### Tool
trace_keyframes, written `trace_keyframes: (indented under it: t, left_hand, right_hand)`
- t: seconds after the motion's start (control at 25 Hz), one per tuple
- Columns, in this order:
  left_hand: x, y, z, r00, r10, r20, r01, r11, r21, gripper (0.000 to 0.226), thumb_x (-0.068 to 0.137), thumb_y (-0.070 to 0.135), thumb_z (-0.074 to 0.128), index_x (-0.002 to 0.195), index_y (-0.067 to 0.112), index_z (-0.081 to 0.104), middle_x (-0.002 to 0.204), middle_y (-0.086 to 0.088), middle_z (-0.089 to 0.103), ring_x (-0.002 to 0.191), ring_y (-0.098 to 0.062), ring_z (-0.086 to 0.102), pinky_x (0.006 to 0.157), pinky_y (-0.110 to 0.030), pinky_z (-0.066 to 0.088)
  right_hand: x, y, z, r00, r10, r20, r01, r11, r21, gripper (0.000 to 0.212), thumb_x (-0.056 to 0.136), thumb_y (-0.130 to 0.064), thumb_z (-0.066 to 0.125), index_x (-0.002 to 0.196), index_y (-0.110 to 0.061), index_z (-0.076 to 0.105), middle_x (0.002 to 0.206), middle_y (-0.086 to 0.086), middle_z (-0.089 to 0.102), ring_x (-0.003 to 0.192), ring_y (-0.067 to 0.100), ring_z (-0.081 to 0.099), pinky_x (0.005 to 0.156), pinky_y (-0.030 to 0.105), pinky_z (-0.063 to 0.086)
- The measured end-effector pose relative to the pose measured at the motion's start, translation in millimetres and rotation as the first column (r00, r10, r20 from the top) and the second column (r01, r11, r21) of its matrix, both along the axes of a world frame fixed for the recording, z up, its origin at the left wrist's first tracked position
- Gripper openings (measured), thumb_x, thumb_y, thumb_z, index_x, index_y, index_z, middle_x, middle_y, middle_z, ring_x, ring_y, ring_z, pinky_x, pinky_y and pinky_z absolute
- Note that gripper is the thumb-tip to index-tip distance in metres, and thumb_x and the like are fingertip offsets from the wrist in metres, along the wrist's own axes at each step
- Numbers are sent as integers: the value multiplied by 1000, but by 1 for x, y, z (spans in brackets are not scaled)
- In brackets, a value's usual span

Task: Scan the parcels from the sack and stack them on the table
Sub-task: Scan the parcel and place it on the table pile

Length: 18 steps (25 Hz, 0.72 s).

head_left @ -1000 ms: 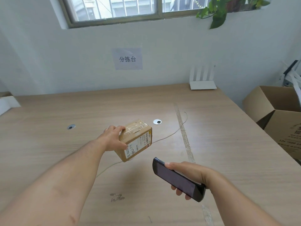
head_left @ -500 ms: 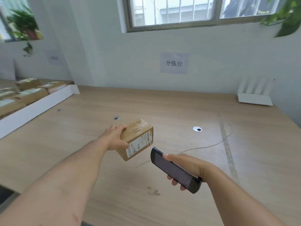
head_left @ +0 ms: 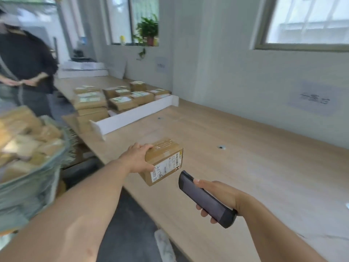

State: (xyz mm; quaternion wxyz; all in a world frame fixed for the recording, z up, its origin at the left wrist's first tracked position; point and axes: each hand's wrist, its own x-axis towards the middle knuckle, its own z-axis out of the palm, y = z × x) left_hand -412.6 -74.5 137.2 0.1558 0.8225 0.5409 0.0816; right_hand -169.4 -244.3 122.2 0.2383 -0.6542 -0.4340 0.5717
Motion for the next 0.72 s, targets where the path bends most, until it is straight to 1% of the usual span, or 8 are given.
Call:
trace_keyframes:
  t: [0.08, 0.2, 0.32, 0.44, 0.56, 0.64, 0.72]
  left_hand:
    - [-68, 23, 7, 996, 92, 19, -92, 996, 15, 92, 67, 44, 75, 146, 35, 28, 134, -4, 36, 128, -24, 37, 106, -40, 37]
    - [-161, 43, 17, 975, 218, 40, -219, 975, 36, 94, 68, 44, 75, 148, 33, 26, 137, -5, 35, 128, -24, 37, 106, -43, 37]
    - [-240, 46, 24, 934, 355, 37, -356, 933, 56, 95, 68, 45, 76, 148, 33, 26, 138, -5, 36, 125, -25, 39, 104, -45, 37]
    - [-298, 40, 21, 882, 461, 95, -464, 886, 15, 96, 70, 42, 79, 149, 31, 24, 141, -6, 33, 124, -27, 41, 104, -46, 38]
    - [-345, 32, 18, 817, 556, 154, -566, 824, 31, 96, 70, 43, 77, 149, 31, 24, 147, -5, 29, 128, -26, 40, 100, -41, 38]
    - [-370, 33, 19, 782, 610, 131, -621, 782, 64, 95, 70, 47, 76, 148, 33, 25, 147, -4, 28, 128, -25, 39, 97, -38, 39]
    - [-390, 41, 20, 744, 658, 114, -667, 741, 75, 94, 71, 48, 75, 148, 34, 24, 141, -5, 33, 125, -24, 40, 93, -36, 41]
  right_hand:
    - [-52, 45, -2, 996, 85, -9, -85, 996, 5, 61, 89, -63, 53, 116, -8, 61, 90, 13, 69, 77, 26, 66, 65, 39, 53]
    - [-127, 97, -2, 979, 200, -42, -199, 980, 7, 68, 80, -64, 56, 111, -3, 60, 85, 14, 67, 74, 28, 64, 58, 36, 51]
    - [-196, 135, 0, 940, 325, -110, -328, 944, -19, 63, 85, -63, 58, 105, -3, 60, 84, 16, 65, 68, 28, 61, 56, 34, 48]
    - [-247, 163, 1, 898, 424, -117, -432, 901, -49, 60, 88, -63, 58, 107, -5, 62, 87, 14, 64, 72, 26, 61, 58, 32, 48]
    - [-290, 188, -1, 837, 533, -123, -544, 835, -86, 64, 81, -65, 62, 105, -6, 64, 86, 13, 64, 76, 27, 60, 59, 32, 48]
    - [-313, 205, -5, 802, 580, -147, -594, 800, -83, 69, 73, -66, 64, 108, -6, 63, 85, 14, 64, 77, 28, 60, 58, 33, 49]
    - [-331, 226, -8, 764, 626, -155, -641, 764, -71, 72, 69, -67, 65, 109, -6, 63, 84, 14, 64, 76, 28, 60, 57, 33, 49]
